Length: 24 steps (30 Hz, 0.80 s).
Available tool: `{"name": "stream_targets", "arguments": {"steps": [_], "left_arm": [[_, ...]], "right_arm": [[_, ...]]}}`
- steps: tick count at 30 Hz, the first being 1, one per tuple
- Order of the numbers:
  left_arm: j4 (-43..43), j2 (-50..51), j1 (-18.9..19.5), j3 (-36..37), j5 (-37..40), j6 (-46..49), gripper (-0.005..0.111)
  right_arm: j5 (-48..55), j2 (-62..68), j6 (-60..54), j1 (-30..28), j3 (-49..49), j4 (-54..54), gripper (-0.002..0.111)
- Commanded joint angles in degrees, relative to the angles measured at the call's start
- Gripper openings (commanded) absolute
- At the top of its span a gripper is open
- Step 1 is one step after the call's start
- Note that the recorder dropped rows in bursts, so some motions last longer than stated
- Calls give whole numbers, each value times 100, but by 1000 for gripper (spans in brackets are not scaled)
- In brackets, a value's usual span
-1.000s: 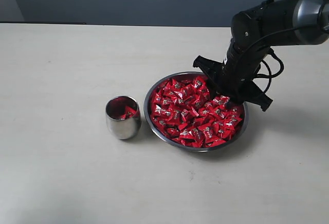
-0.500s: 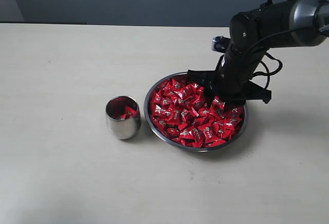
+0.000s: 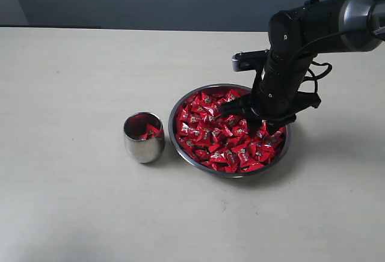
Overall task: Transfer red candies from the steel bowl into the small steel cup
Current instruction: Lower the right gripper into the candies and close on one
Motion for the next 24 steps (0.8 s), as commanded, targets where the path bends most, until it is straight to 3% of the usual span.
{"name": "stream_targets", "arguments": {"steps": [1,10,24], "left_arm": [[11,-27,-38,26,-45,-8,0],[11,-27,-38,26,-45,-8,0],[11,-27,-38,26,-45,-8,0]], "right_arm": [[61,-10,-653,7,-33,-15,39],[-68,-10,-1764,7,-33,-354,39],[-145,162,-1857,36,-33,-388,39]]}}
